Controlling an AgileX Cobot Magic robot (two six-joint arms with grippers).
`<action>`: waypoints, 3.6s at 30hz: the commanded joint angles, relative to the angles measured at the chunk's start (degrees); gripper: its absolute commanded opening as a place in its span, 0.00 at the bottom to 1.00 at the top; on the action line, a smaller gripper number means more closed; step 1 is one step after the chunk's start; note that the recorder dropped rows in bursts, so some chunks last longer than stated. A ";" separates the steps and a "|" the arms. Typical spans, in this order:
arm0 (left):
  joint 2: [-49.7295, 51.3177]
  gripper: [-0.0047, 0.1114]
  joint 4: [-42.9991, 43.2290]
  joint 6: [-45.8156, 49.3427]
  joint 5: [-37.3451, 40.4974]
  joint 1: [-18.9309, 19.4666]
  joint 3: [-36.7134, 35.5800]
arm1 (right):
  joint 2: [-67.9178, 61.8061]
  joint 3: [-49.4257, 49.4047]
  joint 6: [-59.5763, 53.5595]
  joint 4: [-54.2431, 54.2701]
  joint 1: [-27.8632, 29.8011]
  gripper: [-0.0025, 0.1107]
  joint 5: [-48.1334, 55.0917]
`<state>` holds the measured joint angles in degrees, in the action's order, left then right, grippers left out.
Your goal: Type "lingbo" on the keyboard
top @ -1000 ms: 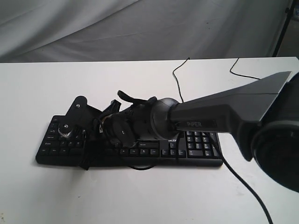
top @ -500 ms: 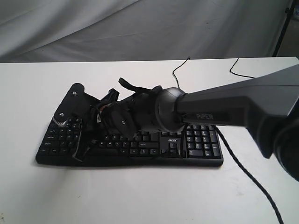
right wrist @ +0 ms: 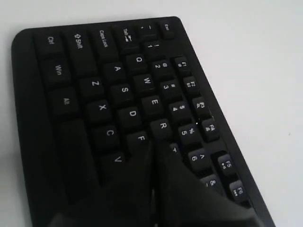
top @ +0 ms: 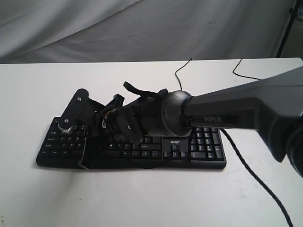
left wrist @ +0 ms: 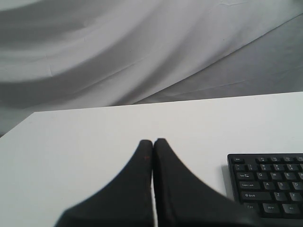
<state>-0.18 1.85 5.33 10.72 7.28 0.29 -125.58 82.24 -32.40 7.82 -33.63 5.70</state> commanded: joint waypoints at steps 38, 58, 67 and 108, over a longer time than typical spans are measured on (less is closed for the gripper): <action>0.18 0.05 -0.03 -0.16 -0.24 -0.22 -0.29 | -1.80 -2.44 -0.27 0.21 -0.21 0.02 -0.94; 0.18 0.05 -0.03 -0.16 -0.24 -0.22 -0.29 | 8.18 -10.19 -0.25 -2.79 6.28 0.02 -1.71; 0.18 0.05 -0.03 -0.16 -0.24 -0.22 -0.29 | 4.73 -12.10 -0.25 -2.79 7.83 0.02 -8.41; 0.18 0.05 -0.03 -0.16 -0.24 -0.22 -0.29 | 20.10 -18.84 -0.14 0.05 6.75 0.02 -5.27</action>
<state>-0.18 1.85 5.33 10.72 7.28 0.29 -111.18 67.36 -32.40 6.68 -26.78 0.45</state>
